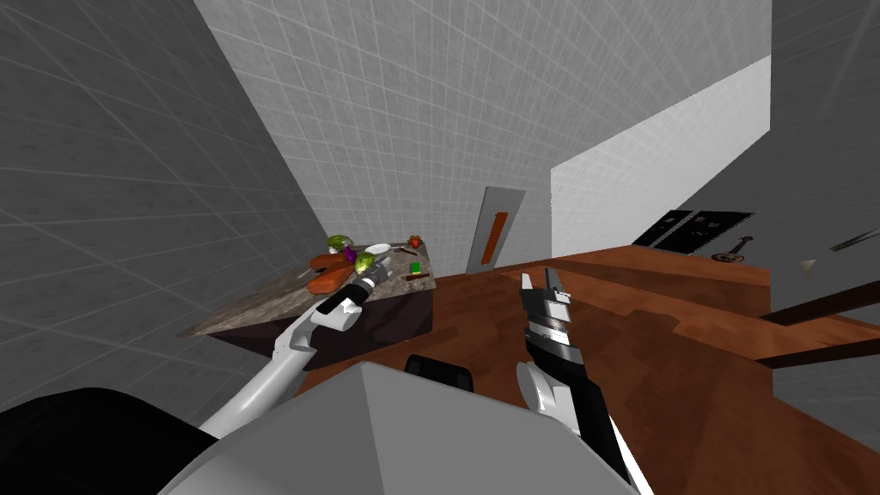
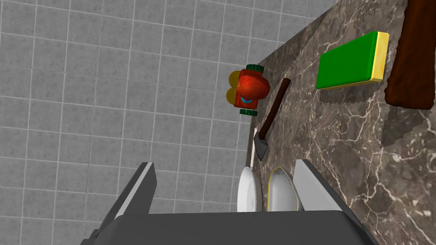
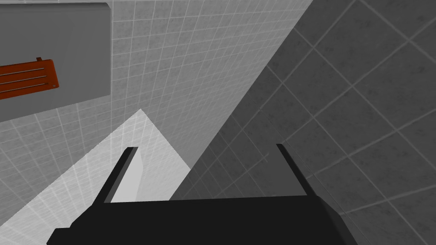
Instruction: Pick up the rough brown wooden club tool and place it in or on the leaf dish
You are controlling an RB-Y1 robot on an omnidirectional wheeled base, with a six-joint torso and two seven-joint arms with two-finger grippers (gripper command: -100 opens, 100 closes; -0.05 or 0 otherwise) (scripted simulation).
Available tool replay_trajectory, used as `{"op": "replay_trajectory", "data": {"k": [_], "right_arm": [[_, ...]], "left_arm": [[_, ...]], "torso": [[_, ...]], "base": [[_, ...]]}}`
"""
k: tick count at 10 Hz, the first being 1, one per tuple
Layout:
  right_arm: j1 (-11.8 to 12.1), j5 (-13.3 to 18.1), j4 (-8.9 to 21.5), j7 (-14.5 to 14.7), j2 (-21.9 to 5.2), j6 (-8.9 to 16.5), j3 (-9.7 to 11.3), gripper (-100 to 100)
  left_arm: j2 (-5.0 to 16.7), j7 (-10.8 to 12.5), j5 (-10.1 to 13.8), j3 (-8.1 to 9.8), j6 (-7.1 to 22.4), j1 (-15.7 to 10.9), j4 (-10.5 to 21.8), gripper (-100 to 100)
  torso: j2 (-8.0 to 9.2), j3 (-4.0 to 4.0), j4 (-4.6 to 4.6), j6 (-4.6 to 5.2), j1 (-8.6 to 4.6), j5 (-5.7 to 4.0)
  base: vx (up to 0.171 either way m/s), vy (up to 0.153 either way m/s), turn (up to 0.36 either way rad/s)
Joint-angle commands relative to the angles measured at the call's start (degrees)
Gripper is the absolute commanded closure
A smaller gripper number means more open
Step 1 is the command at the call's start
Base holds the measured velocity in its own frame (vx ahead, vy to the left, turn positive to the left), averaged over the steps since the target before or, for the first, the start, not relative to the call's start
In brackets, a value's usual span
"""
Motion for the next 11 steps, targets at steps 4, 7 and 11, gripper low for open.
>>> {"op": "replay_trajectory", "data": {"k": [4,7,11], "right_arm": [[0.00,0.00,0.00,0.00,0.00,0.00,0.00,0],[0.00,0.00,0.00,0.00,0.00,0.00,0.00,0],[0.01,0.00,0.00,0.00,0.00,0.00,0.00,0]], "left_arm": [[4.69,3.43,4.47,2.09,8.00,-1.21,2.27,-100],[6.55,4.63,6.38,2.78,12.34,-1.50,3.14,-100],[10.17,6.75,10.32,3.88,18.76,-1.89,4.80,-100]], "torso": [[-0.04,-0.02,-0.01,-0.01,0.02,0.00],[-0.10,-0.06,-0.02,0.00,-0.01,0.00],[-0.20,-0.12,-0.04,0.00,-0.01,0.00]], "base": [[0.007,-0.058,-0.040],[0.021,-0.054,-0.029],[0.042,-0.052,-0.038]]}}
